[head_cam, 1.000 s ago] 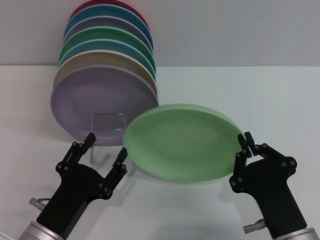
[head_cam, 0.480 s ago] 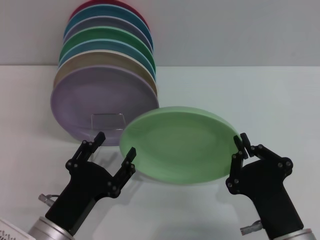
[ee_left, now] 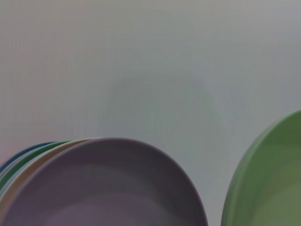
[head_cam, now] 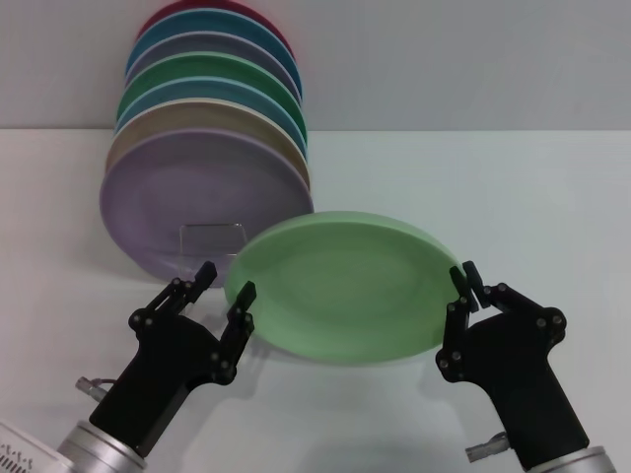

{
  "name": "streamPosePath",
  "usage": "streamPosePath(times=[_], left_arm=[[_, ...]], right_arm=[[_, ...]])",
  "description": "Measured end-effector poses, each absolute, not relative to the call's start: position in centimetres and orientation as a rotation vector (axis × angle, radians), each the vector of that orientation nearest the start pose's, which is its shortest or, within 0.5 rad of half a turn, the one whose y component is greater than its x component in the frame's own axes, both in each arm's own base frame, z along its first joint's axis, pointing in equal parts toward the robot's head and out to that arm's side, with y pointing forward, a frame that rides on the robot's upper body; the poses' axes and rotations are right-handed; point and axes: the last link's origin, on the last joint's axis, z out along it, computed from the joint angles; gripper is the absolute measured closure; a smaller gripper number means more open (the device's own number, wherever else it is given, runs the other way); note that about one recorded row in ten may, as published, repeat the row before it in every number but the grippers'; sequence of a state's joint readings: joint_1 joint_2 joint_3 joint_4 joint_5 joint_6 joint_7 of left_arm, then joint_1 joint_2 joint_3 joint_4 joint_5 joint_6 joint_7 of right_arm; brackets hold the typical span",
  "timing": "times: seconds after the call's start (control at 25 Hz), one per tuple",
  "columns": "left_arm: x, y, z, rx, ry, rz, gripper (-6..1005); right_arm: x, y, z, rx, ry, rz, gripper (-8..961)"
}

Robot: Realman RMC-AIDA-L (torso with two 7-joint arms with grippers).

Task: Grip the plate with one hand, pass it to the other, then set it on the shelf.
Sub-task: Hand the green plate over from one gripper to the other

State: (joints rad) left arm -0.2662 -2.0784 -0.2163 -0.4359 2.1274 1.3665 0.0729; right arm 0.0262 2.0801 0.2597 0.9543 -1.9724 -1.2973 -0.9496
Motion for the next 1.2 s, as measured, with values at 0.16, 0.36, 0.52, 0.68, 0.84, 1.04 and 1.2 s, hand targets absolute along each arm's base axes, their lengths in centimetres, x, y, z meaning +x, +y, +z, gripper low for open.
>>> streamPosePath(times=[0.16, 0.36, 0.52, 0.68, 0.84, 1.04, 1.2], left_arm=[[-26.6, 23.31, -9.63, -1.955, -0.351, -0.891, 426], [-26.51, 23.46, -9.71, -1.959, -0.351, -0.89, 556], [-26.47, 23.51, -9.79, -1.963, -0.354, -0.888, 595], [-26.49, 23.62, -9.77, -1.961, -0.355, -0.885, 630], [-26.59, 23.67, -9.71, -1.959, -0.356, -0.882, 665], [-26.63, 23.69, -9.68, -1.957, -0.356, -0.88, 706], [-26.64, 23.71, -9.66, -1.957, -0.355, -0.88, 738]], right_arm=[[21.06, 19.05, -10.25, -1.692, 0.163, 0.532, 936], [20.94, 19.19, -10.26, -1.693, 0.158, 0.536, 936], [20.85, 19.33, -10.29, -1.694, 0.159, 0.539, 936], [20.83, 19.35, -10.3, -1.694, 0.16, 0.54, 936], [20.77, 19.42, -10.32, -1.695, 0.158, 0.542, 936], [20.72, 19.46, -10.34, -1.697, 0.159, 0.543, 936], [20.73, 19.47, -10.45, -1.704, 0.16, 0.541, 936]])
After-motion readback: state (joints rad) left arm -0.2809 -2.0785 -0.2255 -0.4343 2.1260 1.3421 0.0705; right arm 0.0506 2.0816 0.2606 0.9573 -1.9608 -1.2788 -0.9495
